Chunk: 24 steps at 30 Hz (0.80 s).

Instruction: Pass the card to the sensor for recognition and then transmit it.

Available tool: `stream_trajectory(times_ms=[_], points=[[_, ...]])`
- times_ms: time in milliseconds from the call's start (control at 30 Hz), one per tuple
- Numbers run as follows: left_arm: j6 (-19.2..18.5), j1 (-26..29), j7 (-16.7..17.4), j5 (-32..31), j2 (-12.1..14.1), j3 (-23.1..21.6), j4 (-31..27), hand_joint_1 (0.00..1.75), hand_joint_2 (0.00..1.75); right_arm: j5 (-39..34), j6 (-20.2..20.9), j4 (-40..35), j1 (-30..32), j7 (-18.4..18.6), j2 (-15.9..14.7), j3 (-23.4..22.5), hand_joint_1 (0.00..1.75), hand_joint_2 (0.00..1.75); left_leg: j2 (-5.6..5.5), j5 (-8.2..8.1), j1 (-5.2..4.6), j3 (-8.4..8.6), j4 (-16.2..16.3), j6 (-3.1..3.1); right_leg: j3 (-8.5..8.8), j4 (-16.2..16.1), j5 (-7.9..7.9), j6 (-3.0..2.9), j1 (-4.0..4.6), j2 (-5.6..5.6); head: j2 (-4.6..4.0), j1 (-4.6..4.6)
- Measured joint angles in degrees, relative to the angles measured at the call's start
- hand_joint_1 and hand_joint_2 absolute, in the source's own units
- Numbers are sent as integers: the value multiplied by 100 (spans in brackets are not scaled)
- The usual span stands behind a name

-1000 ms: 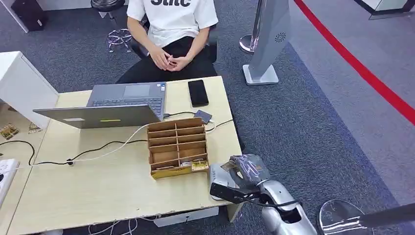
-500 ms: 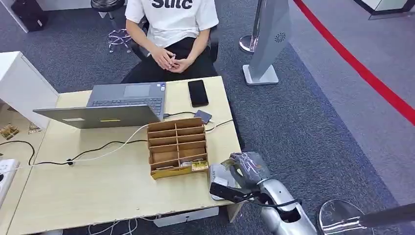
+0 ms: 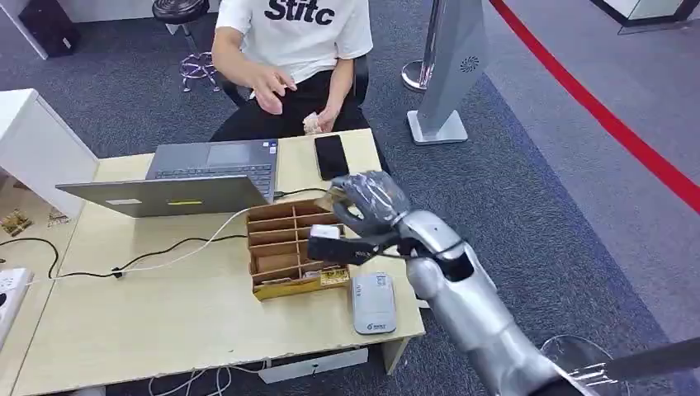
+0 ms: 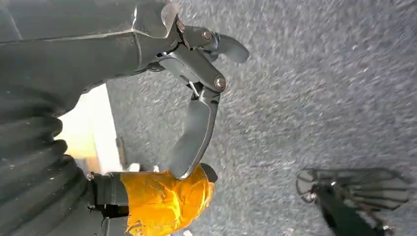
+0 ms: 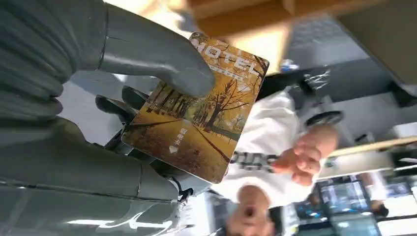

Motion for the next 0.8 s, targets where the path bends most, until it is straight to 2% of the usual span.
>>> stream_trajectory(times_ms=[67,167,300,367,400,433,467,567,800], points=[[-52,-2,-11,-7,101,-146,48,0,175,-168,312,999,-937,180,360,110,175,175,-1,14,0,-4,1,-12,-17,9,9,-11,0,1,0,-4],[-103,-15,-70,-7,195,-401,118,0,175,-302,200,2146,-1983,688,802,132,175,175,-24,16,3,-13,1,-14,-23,9,8,-11,3,-16,0,-2],[-144,-28,-72,-7,243,-704,186,0,175,-72,-837,3013,-2543,1054,1138,132,175,175,-27,15,6,-20,0,-14,-23,7,6,-11,5,-18,0,0],[-144,-34,-72,-7,243,-805,210,0,175,62,-1124,3204,-2605,1085,1201,114,175,175,-26,13,4,-23,0,-11,-23,2,7,-11,5,-17,0,-2],[-144,-34,-72,-6,243,-840,212,0,175,126,-1219,3258,-2608,1091,1223,99,56,175,-25,11,4,-24,0,-11,-23,0,7,-11,5,-16,0,0],[-147,-34,-72,-7,243,-886,214,0,175,190,-1317,3297,-2605,1096,1238,75,21,175,-26,10,4,-25,1,-12,-23,-2,7,-10,4,-16,0,0],[-149,-35,-72,-7,243,-916,219,0,175,242,-1389,3334,-2604,1105,1256,55,0,175,-25,9,3,-25,1,-12,-23,-4,7,-10,4,-16,0,0],[-151,-34,-72,-6,252,-984,225,0,175,316,-1540,3384,-2591,1065,1288,-59,0,175,-26,9,3,-25,1,-11,-23,-6,8,-10,4,-17,0,0],[-142,-34,-88,-7,258,-1036,229,0,175,567,-1544,3373,-2426,692,1389,-382,0,175,-25,10,4,-24,1,-12,-25,-3,8,-10,5,-17,0,-2]])
